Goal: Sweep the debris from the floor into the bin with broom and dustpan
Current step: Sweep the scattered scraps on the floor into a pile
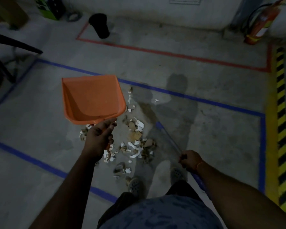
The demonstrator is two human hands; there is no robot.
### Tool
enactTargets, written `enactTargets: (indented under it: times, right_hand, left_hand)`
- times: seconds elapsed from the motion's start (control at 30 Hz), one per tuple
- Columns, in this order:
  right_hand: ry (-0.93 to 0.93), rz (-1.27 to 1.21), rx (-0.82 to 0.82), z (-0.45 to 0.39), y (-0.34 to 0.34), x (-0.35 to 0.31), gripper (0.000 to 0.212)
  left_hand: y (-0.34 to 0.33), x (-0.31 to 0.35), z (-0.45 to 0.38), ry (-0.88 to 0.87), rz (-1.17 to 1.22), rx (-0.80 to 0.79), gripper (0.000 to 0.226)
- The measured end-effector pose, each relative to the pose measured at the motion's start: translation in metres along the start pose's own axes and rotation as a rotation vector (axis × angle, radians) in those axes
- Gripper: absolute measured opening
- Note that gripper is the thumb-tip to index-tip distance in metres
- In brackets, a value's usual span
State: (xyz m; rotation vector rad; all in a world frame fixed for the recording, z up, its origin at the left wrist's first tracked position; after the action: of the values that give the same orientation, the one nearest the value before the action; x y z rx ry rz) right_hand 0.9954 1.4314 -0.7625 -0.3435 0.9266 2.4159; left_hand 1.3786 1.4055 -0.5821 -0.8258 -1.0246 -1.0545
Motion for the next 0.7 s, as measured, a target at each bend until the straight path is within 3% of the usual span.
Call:
enactTargets:
  times: [0.07,0.13,0.23,0.37,0.4,0.7]
  right_hand:
    - [-0.066,-0.021,0.029,0.015,-0.027,0.007,0.023]
    - [-0.144,-0.037,0.039,0.035,-0.063,0.011,0.008]
    - [-0.215,-0.013,0.031,0.06,-0.122,0.005,0.017]
    - [-0.184,-0.013,-0.075,0.086,-0.183,-0.029,0.002]
    - [-0.175,-0.031,-0.079,0.091,-0.192,-0.037,0.008]
    - [-0.162,-0.322,0.068,0.168,-0.256,-0.04,0.013]
  left_hand:
    - [0.024,0.002,0.002,0.013,-0.005,-0.039,0.023]
    - [0.049,0.005,0.009,0.038,-0.027,-0.08,0.021]
    - [0.082,0.007,0.019,0.056,-0.05,-0.119,0.022]
    - [0.114,-0.008,0.037,0.075,-0.063,-0.157,0.022]
    - [0.121,-0.013,0.042,0.083,-0.07,-0.167,0.021]
    - [0.16,-0.054,0.113,0.101,-0.1,-0.276,0.016]
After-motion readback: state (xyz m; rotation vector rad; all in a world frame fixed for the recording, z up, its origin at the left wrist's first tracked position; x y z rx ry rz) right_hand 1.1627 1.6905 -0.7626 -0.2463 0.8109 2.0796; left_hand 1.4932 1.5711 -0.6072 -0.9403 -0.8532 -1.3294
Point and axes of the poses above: each hand's wrist, its own z-axis away from the middle knuckle, its own y-axis out of the back of the hand, x = y × z, the point moved 9 cm from there along -z, towards the middle knuckle, and after that the axes turned 4 degrees about z, right-handed, at the moved point
